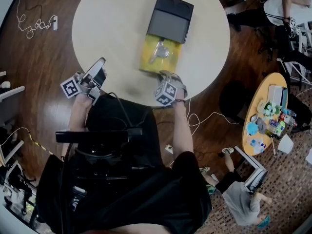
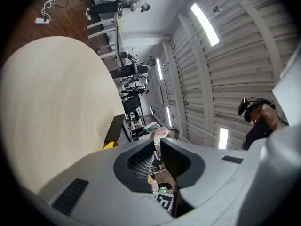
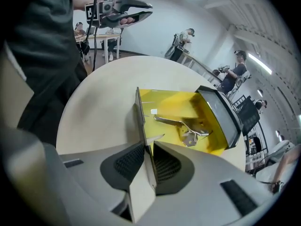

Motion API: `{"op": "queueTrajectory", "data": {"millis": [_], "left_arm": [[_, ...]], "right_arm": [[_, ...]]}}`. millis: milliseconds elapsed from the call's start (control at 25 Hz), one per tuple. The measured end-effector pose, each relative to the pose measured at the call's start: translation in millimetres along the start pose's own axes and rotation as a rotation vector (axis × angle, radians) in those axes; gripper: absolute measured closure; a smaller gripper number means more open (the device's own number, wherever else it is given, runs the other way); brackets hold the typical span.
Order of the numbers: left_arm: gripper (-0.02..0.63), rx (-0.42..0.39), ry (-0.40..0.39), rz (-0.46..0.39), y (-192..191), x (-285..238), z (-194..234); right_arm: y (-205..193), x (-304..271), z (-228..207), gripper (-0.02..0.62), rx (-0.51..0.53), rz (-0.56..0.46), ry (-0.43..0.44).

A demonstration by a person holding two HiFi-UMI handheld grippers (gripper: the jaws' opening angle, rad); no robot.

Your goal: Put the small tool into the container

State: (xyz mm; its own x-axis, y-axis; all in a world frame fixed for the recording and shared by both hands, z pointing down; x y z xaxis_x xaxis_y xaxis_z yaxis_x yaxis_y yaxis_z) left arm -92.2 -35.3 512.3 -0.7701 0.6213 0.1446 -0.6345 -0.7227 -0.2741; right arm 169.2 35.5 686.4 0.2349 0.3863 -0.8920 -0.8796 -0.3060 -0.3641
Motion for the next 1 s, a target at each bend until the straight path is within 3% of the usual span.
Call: {"op": "queueTrajectory", "data": {"millis": [1000], "left_arm": [[0.565,-0.004,0.006,-0.013,2.9,4.3,1.7]], "right_arm": [[7.2,-8.6,-14.8,0.532,0.019,0.007,-0.022]]}}
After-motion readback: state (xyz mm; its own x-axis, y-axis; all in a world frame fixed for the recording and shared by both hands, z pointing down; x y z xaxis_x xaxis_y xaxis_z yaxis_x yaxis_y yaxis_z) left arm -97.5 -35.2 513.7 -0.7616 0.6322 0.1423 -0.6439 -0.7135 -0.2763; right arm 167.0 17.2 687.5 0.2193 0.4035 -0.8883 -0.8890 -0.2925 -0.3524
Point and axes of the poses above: the fingertips, and each gripper's own axes: x backward along the fingers, z to its left, y out of its top, the point moved 2 cm from there along x, backward along the fingers
